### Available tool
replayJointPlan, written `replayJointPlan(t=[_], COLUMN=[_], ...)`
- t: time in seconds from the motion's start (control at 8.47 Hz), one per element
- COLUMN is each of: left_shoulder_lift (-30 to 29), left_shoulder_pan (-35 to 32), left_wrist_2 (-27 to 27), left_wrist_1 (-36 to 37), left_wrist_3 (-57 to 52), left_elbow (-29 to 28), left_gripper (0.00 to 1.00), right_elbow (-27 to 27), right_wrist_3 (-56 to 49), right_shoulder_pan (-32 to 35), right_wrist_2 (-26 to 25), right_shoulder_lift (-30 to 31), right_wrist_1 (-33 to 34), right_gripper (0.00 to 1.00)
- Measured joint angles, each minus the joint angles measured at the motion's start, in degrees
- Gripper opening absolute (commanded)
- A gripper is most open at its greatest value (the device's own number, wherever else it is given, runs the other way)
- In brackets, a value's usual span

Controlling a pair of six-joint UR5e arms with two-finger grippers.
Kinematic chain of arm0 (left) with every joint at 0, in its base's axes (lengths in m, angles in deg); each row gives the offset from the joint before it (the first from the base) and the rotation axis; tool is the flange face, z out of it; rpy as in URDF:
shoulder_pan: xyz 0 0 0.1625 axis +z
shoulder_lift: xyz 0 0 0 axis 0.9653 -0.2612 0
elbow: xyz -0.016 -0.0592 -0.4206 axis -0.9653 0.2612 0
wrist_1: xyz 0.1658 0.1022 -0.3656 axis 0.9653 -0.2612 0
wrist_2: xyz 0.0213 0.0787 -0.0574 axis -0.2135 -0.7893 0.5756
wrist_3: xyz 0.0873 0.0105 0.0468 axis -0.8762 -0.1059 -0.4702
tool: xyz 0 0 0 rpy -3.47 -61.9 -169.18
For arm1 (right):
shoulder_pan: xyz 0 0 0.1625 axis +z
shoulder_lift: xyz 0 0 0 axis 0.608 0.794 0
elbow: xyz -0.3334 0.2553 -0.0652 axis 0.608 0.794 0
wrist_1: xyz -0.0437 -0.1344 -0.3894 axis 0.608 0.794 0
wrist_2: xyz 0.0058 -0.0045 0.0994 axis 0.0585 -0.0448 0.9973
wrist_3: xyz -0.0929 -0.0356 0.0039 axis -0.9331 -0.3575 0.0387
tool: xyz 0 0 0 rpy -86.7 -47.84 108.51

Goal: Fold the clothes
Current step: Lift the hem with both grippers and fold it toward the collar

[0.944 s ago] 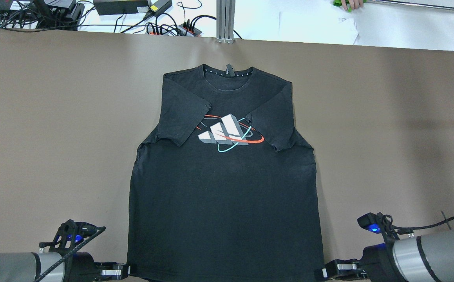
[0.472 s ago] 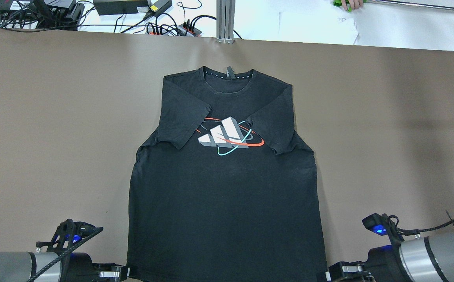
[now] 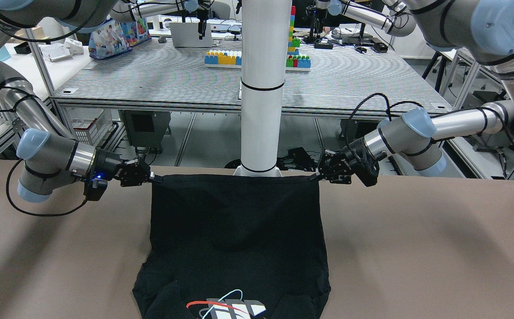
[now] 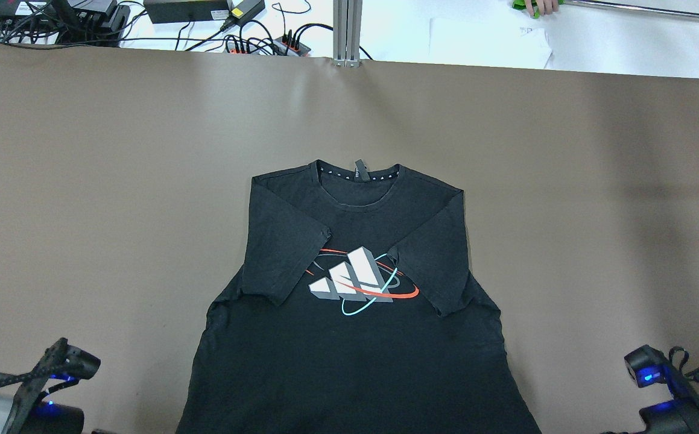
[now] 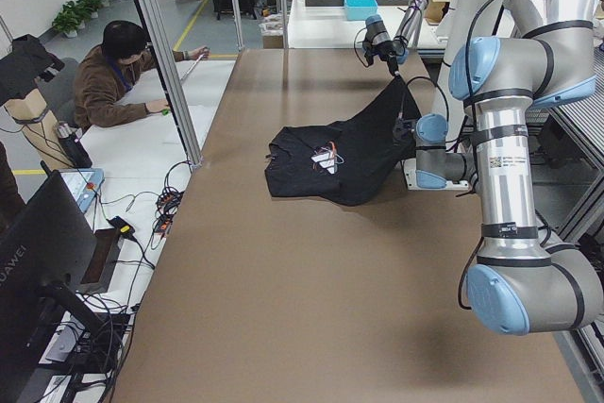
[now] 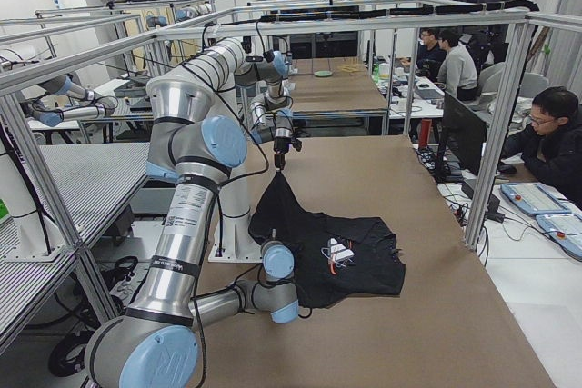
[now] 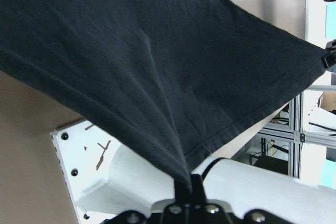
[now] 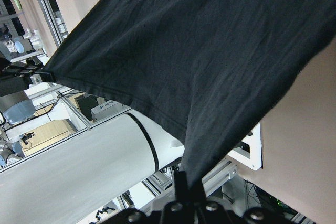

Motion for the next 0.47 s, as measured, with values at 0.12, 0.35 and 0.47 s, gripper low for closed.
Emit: replayJointPlan(t=[0.12, 0.35, 0.47], left_shoulder_lift=[-1.0, -11.37, -18.11], left_shoulder_pan=[-2.91, -8.31, -9.82], left_wrist_2=[-0.18, -1.3, -2.89], left_wrist_1=[1.99, 11.84, 18.28], left_wrist_3=[0.53, 2.02, 2.47], left_elbow=[-1.29, -6.1, -8.17], left_gripper=[0.0, 0.0, 0.0], right_elbow=[2.97, 9.12, 11.76], right_wrist_3=[-2.82, -9.42, -11.1], right_shoulder_pan=[3.68, 9.33, 11.47], right_wrist_2=[0.61, 1.01, 0.91], right_shoulder_lift=[-1.51, -4.04, -6.19], right_wrist_1=[0.22, 0.68, 1.28], right_gripper=[0.0, 0.0, 0.0])
